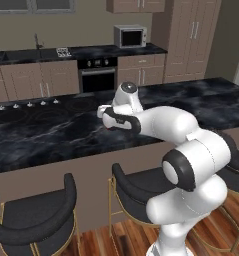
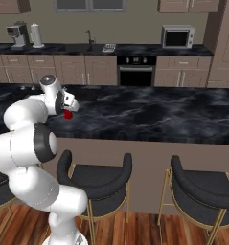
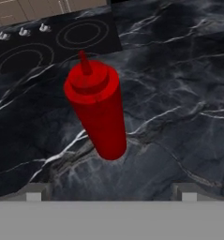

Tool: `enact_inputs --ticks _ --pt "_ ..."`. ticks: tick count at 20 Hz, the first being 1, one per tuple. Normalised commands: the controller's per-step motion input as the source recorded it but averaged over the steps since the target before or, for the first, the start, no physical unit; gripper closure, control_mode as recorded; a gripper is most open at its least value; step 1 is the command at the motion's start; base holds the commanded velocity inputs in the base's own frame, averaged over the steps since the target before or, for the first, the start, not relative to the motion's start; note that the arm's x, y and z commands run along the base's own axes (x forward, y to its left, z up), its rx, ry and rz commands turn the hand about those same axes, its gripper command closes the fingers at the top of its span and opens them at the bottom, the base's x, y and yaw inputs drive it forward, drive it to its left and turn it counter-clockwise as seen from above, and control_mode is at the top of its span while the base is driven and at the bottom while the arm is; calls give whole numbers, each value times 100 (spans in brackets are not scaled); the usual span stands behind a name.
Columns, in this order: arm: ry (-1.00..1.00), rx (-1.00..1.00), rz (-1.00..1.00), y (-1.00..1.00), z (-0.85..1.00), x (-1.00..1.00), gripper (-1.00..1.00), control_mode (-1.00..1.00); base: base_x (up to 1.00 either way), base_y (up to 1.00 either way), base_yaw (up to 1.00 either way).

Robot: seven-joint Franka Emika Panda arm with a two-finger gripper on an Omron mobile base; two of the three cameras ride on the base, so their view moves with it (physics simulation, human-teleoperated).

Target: Place the condiment bottle and ketchup from the counter to the top shelf of the fridge. If the existing items in the fridge are on the top shelf, move them to other shelves.

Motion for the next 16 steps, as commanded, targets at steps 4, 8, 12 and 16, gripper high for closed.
enact_inputs --ticks 4,8,12,16 --pt "0 0 0 0 -6 14 -100 -100 0 0 0" --pt "-1 0 0 0 -9 20 -100 -100 0 0 0" --pt "-8 0 0 0 -12 16 -100 -100 0 0 0" --pt "-3 0 0 0 -4 11 -100 -100 0 0 0"
